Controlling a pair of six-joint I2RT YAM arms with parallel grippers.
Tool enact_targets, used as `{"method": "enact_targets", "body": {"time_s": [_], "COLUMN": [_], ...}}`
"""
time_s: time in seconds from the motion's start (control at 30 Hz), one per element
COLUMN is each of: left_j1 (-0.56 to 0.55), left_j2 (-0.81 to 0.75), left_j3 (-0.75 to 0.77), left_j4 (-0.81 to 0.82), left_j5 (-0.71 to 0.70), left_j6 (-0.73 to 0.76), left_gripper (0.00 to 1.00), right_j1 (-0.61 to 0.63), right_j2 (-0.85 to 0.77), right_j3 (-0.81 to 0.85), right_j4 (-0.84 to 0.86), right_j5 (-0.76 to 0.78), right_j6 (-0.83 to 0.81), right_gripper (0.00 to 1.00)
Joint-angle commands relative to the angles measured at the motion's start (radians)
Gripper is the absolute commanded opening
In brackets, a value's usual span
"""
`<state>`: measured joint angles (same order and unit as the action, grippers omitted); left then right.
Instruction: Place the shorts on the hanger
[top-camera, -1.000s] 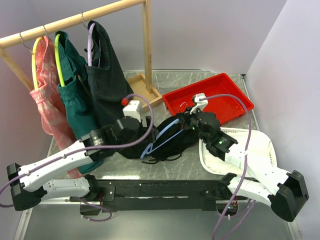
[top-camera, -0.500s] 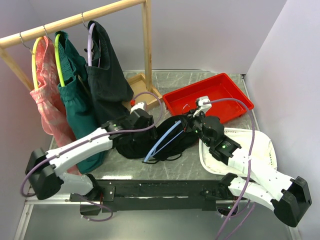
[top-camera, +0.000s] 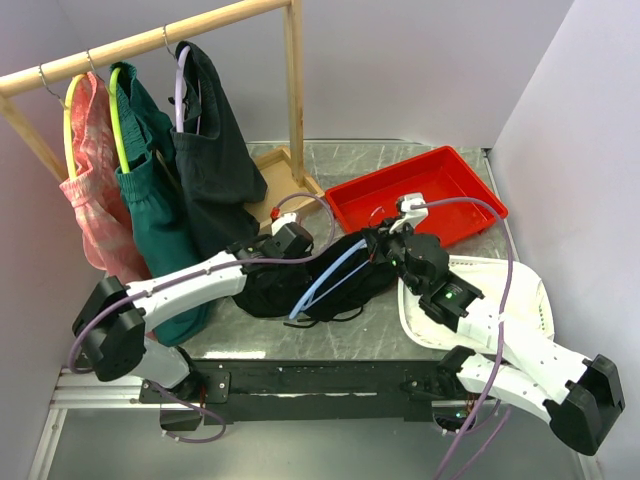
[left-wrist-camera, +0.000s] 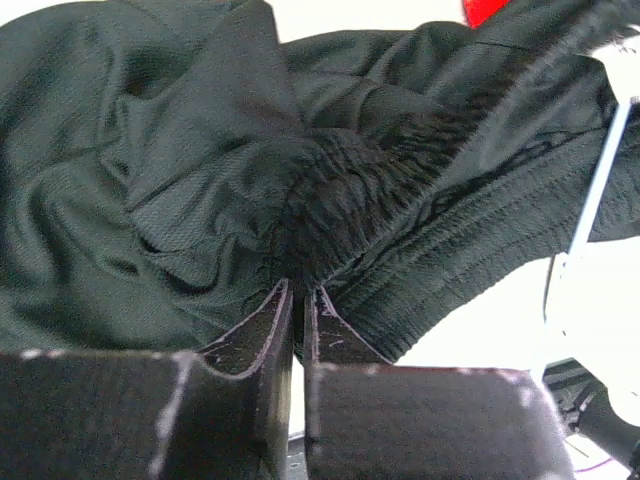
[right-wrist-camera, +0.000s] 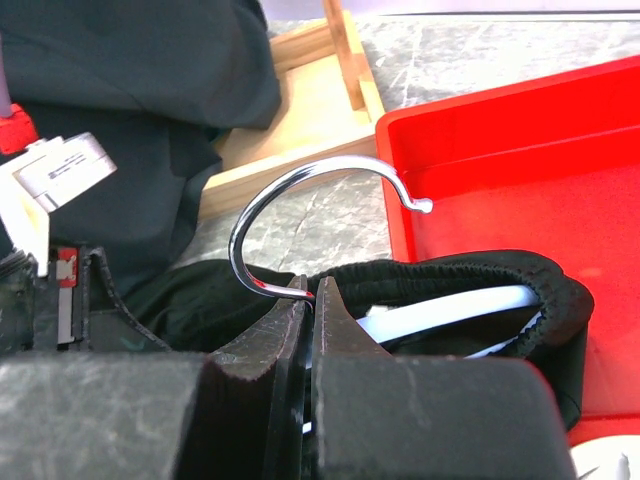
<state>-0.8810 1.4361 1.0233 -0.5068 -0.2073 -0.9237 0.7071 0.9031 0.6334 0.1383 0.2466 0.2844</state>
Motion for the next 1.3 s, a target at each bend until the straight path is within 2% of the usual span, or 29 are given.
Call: {"method": "enact_targets", "body": {"time_s": [0.0,0.07,0.23,0.47,0.6,0.73,0.93,1.27], "left_j1": [-0.001,-0.001,0.013,0.025,0.025,0.025,0.025,0.025], "left_j2": [-0.064,-0.098,-0.226,-0.367,-0.391,-0.424,-0.456,-0.514], "left_j3": [0.0,-0.015,-0.049,-0.023,0.001,-0.011,0.015,0.067], "left_j4": [-0.041,-0.064,-0.12,-0.191,-0.255,-0.237,-0.237,-0.3], "left_j5": [-0.053,-0.058,-0.055,-0.034,-0.03,0.011,0.089,0.148], "left_j6": [-0.02,-0.021,-0.032,-0.011,0.002,0.016,0.017,0.043], "left_gripper": [0.06,0.01,0.01,0.01,0.01,0.01,0.01,0.01], "right_j1": [0.003,0.005,0.006,0.018,0.023,0.041,0.08,0.091], "right_j2": [-0.027,-0.023,-0.01,0.013,0.051,0.095,0.164,0.269], "right_j3": [0.015,0.028,0.052,0.106,0.164,0.241,0.288,0.384], "right_j4": [0.044,0.049,0.07,0.07,0.038,-0.005,0.037,0.076], "right_j5": [0.143,0.18,0.308,0.463,0.551,0.641,0.789,0.893], "right_j6": [-0.01,-0.022,-0.057,-0.062,-0.047,-0.018,-0.042,-0.106], "right_gripper": [0.0,0.0,0.0,0.0,0.0,0.0,0.0,0.0]}}
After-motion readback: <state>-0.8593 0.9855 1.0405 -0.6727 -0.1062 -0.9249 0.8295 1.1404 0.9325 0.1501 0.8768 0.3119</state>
